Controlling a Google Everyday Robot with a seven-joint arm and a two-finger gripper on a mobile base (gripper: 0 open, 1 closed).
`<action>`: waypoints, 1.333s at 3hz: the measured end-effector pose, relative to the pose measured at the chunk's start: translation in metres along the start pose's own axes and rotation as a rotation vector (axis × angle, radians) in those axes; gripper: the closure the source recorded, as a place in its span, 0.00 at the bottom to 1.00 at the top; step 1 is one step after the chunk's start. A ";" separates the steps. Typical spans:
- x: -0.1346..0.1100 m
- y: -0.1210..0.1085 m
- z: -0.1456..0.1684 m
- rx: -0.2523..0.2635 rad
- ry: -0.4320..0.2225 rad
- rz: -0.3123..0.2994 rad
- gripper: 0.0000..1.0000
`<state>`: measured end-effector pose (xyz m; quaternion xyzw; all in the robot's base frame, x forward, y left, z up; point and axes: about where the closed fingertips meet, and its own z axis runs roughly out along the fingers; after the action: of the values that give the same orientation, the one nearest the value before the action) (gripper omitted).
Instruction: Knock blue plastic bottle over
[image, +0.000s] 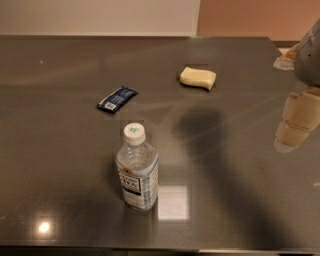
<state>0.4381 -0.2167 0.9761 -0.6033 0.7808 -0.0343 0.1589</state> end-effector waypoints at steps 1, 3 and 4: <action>0.000 0.000 0.000 0.000 0.000 0.000 0.00; -0.031 0.018 0.006 -0.068 -0.129 -0.097 0.00; -0.061 0.042 0.013 -0.133 -0.219 -0.179 0.00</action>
Offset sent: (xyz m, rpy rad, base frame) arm -0.0057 0.0263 -0.0051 0.1102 0.0377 0.1167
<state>0.4163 -0.1459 0.9664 -0.6798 0.7025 0.0696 0.1990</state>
